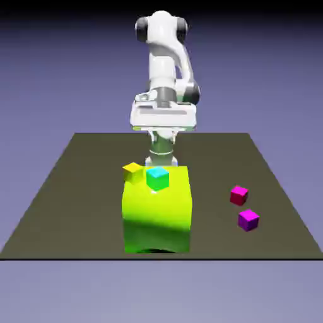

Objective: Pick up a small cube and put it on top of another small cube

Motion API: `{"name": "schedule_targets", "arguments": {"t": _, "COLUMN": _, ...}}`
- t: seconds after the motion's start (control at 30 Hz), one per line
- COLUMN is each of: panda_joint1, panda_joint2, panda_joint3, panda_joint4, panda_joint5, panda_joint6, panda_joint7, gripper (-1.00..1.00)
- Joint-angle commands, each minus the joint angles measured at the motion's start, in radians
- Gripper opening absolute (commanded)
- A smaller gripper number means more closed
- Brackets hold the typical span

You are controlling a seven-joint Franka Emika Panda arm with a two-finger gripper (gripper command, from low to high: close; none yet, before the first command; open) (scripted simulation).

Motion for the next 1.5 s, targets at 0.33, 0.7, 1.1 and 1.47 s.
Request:
{"name": "schedule_targets", "arguments": {"t": 0.33, "panda_joint1": 0.027, "panda_joint2": 0.399, "panda_joint3": 0.237, "panda_joint4": 0.236, "panda_joint5": -0.122, "panda_joint6": -0.265, "panda_joint7": 0.178, "gripper": 0.0}}
{"name": "schedule_targets", "arguments": {"t": 0.7, "panda_joint1": 0.054, "panda_joint2": 0.797, "panda_joint3": 0.473, "panda_joint4": 0.472, "panda_joint5": -0.244, "panda_joint6": -0.53, "panda_joint7": 0.356, "gripper": 0.0}}
{"name": "schedule_targets", "arguments": {"t": 1.1, "panda_joint1": 0.143, "panda_joint2": 1.121, "panda_joint3": 0.476, "panda_joint4": 0.579, "panda_joint5": -0.41, "panda_joint6": -0.515, "panda_joint7": 0.509, "gripper": -1.0}}
{"name": "schedule_targets", "arguments": {"t": 1.47, "panda_joint1": 0.054, "panda_joint2": 0.734, "panda_joint3": 0.424, "panda_joint4": 0.603, "panda_joint5": -0.16, "panda_joint6": -0.821, "panda_joint7": 0.291, "gripper": -1.0}}
